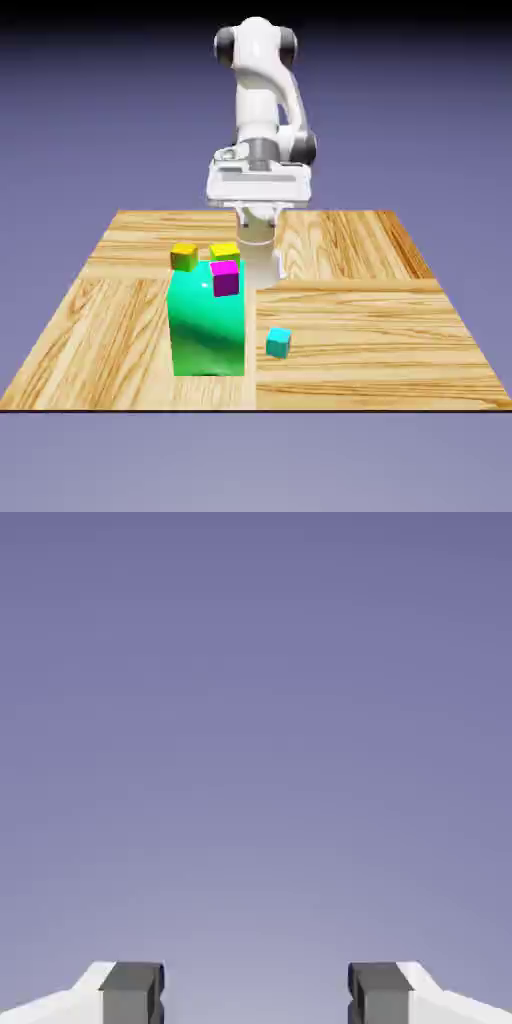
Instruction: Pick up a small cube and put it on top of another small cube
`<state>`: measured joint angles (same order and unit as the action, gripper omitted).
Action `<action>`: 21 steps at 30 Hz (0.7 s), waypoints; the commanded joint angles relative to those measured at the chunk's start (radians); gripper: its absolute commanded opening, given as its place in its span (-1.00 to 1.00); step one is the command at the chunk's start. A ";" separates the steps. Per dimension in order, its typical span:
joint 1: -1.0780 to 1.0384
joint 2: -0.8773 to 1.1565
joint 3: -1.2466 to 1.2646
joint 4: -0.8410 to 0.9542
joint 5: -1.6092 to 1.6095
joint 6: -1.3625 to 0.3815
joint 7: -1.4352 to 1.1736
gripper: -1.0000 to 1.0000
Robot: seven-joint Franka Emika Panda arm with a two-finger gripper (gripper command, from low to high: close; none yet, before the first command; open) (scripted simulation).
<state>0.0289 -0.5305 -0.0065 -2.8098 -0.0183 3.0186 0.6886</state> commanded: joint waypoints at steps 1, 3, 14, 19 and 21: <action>0.014 0.033 -0.005 0.000 -0.015 -0.015 -0.044 0.00; 0.042 0.098 -0.016 0.000 -0.046 -0.046 -0.131 0.00; 0.196 0.458 -0.076 0.002 -0.213 -0.214 -0.609 0.00; 0.236 0.588 -0.098 0.009 -0.276 -0.228 -0.717 0.00; 0.236 0.660 -0.110 0.021 -0.316 -0.168 -0.684 0.00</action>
<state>0.2652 0.1296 -0.1164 -2.7885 -0.3342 2.8509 0.0044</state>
